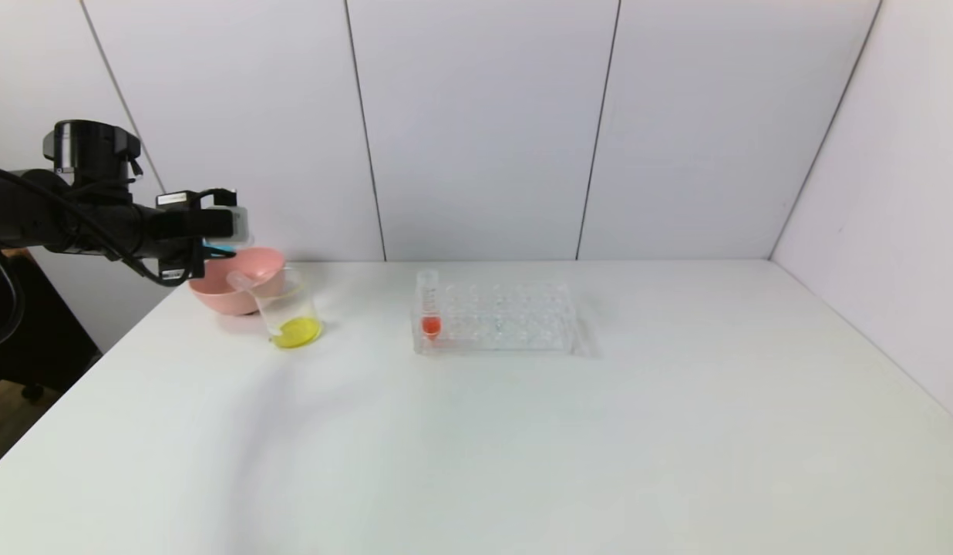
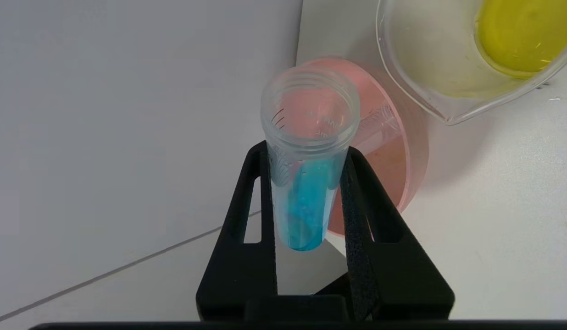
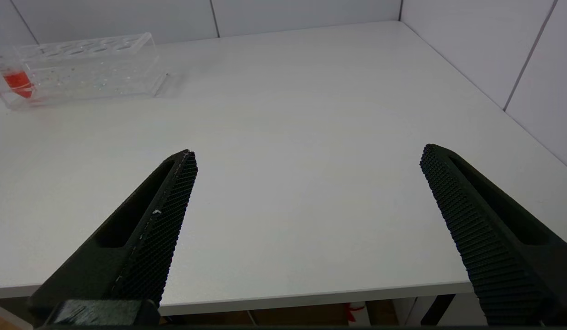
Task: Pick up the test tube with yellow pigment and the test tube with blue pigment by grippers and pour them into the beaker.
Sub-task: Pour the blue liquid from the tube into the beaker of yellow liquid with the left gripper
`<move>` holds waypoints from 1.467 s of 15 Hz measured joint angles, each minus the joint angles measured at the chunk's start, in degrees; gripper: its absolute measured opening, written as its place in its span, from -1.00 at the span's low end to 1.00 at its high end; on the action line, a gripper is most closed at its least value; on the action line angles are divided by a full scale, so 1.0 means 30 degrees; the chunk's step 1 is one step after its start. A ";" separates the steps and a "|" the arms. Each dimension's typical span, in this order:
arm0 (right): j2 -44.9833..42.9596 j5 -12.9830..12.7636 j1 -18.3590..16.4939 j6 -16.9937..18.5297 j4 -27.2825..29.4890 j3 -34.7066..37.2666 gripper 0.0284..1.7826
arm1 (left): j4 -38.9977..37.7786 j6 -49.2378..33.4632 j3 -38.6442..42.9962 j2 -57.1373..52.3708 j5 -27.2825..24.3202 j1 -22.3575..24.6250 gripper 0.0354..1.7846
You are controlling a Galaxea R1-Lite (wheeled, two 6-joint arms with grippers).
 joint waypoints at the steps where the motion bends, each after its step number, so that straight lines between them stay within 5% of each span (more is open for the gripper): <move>1: 0.0000 -0.0008 0.0000 0.0008 0.0008 0.0000 0.99 | 0.0130 0.0406 0.0033 0.0012 0.0012 -0.0024 -0.54; 14: 0.0000 -0.0008 0.0000 0.0008 0.0000 0.0000 0.99 | 0.0581 0.2739 0.0175 0.0102 0.1004 -0.0358 -0.54; 22: 0.0000 -0.0008 0.0000 0.0008 0.0000 0.0000 0.99 | 0.5043 0.1195 -0.1231 -0.0118 0.0748 -0.0366 -0.54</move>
